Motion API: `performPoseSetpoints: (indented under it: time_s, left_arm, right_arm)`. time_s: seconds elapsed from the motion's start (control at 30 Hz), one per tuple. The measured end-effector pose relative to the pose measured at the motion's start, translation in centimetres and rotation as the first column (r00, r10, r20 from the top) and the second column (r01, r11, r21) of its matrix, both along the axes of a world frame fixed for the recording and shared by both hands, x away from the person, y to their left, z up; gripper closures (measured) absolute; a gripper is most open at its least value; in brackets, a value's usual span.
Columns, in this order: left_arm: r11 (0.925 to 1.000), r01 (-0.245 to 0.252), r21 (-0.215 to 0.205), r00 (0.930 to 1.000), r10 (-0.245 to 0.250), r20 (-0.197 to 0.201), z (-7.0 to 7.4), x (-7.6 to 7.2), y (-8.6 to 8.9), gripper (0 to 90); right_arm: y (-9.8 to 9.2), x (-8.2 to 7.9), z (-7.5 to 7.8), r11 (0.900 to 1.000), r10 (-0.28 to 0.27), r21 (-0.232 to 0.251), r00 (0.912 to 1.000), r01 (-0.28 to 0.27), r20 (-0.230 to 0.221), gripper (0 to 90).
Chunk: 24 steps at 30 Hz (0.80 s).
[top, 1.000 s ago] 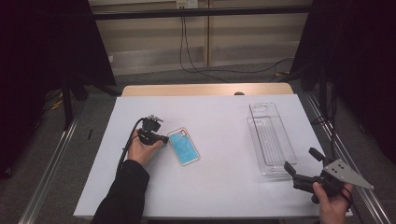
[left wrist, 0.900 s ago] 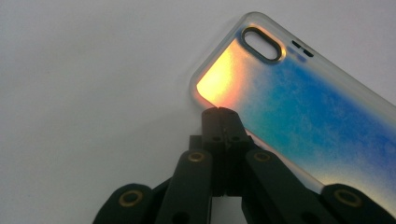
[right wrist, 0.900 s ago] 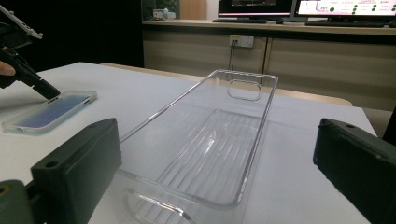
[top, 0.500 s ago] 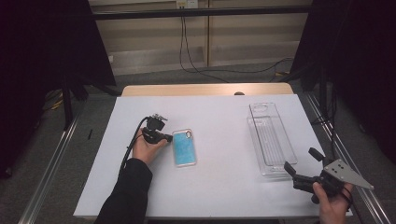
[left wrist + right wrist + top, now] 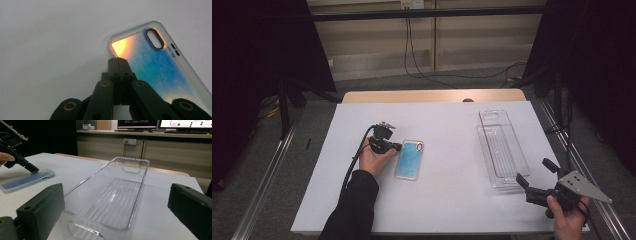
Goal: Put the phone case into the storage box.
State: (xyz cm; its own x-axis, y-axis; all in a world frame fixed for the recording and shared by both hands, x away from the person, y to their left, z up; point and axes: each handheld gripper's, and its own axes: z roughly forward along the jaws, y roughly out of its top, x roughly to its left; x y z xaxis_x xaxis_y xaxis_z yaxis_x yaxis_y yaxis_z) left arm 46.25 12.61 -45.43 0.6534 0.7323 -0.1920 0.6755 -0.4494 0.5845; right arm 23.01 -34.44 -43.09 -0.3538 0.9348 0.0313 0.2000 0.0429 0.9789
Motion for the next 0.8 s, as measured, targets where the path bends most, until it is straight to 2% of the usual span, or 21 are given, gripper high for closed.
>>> performPoseSetpoints:
  time_s: [0.57,0.67,0.8]
  left_arm:
    - [0.9999,0.009,-0.012,0.9999,-0.008,0.013,-0.2,0.1,-1.0,90.0]
    - [0.999,0.035,0.027,0.9989,-0.035,0.029,0.0,0.1,-1.4,90.0]
    - [0.9985,0.046,0.03,0.9985,-0.047,0.027,0.0,0.2,-2.0,90.0]
  right_arm:
    - [0.0,0.0,0.0,1.0,0.005,0.002,1.0,-0.005,-0.001,0.0]
    - [0.0,0.0,0.0,1.0,0.005,0.002,1.0,-0.005,-0.002,0.0]
    - [0.0,0.0,0.0,1.0,0.004,0.0,1.0,-0.004,0.0,0.0]
